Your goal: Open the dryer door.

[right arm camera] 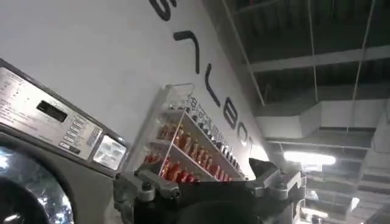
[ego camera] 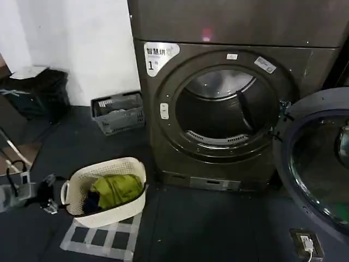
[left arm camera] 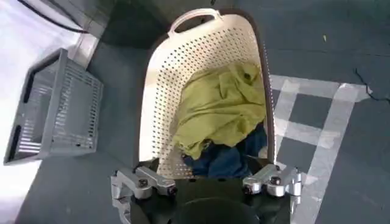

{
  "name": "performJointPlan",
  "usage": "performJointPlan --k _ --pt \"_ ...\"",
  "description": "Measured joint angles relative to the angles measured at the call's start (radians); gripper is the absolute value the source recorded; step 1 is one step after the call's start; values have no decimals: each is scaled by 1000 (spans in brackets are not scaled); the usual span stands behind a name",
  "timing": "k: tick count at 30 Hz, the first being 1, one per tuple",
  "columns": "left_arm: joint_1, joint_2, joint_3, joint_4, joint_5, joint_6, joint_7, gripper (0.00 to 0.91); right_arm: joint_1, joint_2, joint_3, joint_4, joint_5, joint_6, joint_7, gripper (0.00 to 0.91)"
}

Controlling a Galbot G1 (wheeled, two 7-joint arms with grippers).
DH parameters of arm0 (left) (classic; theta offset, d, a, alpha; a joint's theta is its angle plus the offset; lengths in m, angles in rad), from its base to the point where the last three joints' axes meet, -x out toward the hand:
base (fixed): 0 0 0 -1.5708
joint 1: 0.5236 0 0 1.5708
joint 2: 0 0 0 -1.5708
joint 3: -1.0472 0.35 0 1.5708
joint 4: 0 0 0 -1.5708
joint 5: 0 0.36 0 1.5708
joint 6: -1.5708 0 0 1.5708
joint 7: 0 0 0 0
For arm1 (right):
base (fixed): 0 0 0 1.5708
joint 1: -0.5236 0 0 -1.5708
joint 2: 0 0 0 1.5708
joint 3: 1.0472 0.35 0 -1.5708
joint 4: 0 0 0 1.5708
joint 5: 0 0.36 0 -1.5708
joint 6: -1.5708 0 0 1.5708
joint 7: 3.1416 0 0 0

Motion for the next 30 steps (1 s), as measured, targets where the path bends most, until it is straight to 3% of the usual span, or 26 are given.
performJointPlan --k 30 --pt "3 4 2 7 -13 -32 17 907 6 -1 -7 0 -1 -1 -4 907"
